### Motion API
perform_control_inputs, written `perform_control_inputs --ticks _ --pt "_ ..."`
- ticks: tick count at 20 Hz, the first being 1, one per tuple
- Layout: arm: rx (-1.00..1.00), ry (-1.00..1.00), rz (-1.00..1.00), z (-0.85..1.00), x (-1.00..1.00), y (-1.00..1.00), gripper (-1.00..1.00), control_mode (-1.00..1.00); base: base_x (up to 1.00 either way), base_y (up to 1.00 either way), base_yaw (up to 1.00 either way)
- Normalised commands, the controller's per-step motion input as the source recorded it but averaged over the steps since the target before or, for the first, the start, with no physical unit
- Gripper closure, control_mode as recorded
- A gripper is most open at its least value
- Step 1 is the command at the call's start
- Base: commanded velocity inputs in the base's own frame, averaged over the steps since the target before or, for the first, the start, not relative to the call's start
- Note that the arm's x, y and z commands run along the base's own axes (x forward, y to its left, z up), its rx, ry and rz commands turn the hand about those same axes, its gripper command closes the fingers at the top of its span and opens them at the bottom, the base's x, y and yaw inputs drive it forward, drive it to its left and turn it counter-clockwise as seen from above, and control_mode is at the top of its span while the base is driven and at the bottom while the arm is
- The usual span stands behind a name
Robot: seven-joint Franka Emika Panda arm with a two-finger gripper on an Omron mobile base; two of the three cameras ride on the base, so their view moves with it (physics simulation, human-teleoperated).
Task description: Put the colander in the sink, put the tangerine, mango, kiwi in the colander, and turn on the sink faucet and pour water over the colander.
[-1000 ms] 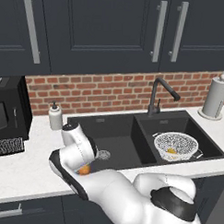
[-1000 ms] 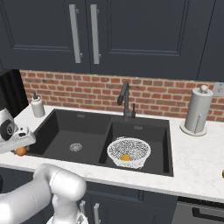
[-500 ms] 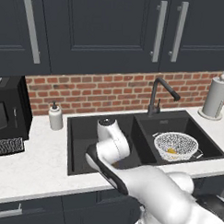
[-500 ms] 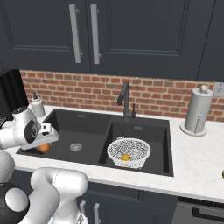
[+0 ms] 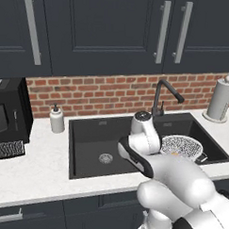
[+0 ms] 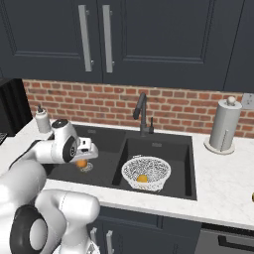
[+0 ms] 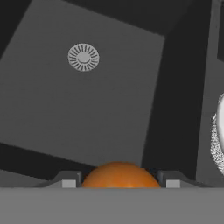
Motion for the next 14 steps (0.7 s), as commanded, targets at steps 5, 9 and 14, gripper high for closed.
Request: perform_control_inputs --ticks 5,9,14 --pt "0.00 0.00 -0.13 0.00 0.38 -0.99 1.00 -1.00 0.00 0.00 0.00" --pt "0.00 0.00 -0.12 0.00 0.34 -0.91 1.00 -1.00 0.00 0.00 0.00" --pt "0.01 0.00 -0.09 0.00 0.30 -0.92 1.00 -1.00 0.00 0.00 0.00"
